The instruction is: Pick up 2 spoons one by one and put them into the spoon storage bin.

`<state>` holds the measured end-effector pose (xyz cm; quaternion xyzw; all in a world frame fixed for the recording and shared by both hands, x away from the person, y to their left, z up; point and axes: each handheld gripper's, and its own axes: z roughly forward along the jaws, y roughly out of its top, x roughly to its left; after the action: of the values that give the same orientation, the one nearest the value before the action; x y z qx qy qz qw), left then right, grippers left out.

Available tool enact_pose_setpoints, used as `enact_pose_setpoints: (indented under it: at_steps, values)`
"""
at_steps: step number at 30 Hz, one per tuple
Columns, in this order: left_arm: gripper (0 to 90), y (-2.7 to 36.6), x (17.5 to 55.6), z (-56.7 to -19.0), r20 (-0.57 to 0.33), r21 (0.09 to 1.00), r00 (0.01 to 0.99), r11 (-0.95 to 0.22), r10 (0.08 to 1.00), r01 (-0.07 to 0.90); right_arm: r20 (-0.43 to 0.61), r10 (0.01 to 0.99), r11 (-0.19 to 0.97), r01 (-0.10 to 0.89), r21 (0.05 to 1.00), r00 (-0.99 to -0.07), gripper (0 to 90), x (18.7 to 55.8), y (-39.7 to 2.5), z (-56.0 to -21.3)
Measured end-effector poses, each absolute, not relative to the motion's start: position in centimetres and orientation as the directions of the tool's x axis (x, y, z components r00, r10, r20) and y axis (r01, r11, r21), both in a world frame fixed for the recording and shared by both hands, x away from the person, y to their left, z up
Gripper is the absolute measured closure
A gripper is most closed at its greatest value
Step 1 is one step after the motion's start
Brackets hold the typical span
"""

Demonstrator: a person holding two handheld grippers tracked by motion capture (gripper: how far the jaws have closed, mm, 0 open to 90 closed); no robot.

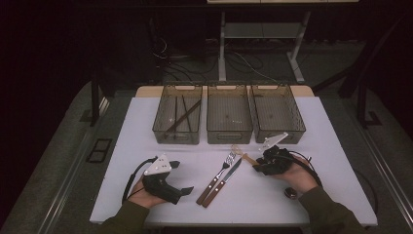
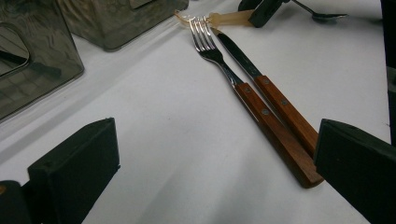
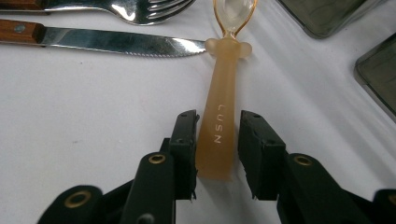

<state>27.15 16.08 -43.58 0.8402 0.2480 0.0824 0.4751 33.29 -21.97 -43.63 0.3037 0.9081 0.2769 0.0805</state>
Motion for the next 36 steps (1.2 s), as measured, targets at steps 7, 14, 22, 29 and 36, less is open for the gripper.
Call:
enact_pose_setpoints:
  at_steps: [7, 14, 22, 29, 36]
  values:
    - [0.0, 16.1, 27.1, -43.6, -0.098, 0.840, 0.863, -0.424, 0.495, 0.339, 0.024, 0.605, 0.657, 0.515, 0.551, -0.796, 72.9, 33.2, -21.9, -43.6]
    - [0.0, 16.1, 27.1, -43.6, -0.097, 0.840, 0.864, -0.425, 0.493, 0.337, 0.028, 0.610, 0.652, 0.523, 0.549, -0.792, 73.5, 33.2, -21.9, -43.6]
    - [0.0, 16.0, 27.2, -43.6, -0.099, 0.840, 0.867, -0.426, 0.488, 0.336, 0.049, 0.621, 0.631, 0.536, 0.560, -0.782, 73.6, 33.5, -22.4, -43.3]
    - [0.0, 16.1, 27.2, -43.6, -0.099, 0.841, 0.868, -0.425, 0.487, 0.335, 0.044, 0.630, 0.613, 0.531, 0.585, -0.776, 73.6, 33.4, -22.8, -42.5]
    - [0.0, 16.1, 27.2, -43.6, -0.099, 0.841, 0.868, -0.426, 0.487, 0.335, 0.062, 0.623, 0.594, 0.523, 0.611, -0.780, 73.6, 33.2, -23.0, -41.6]
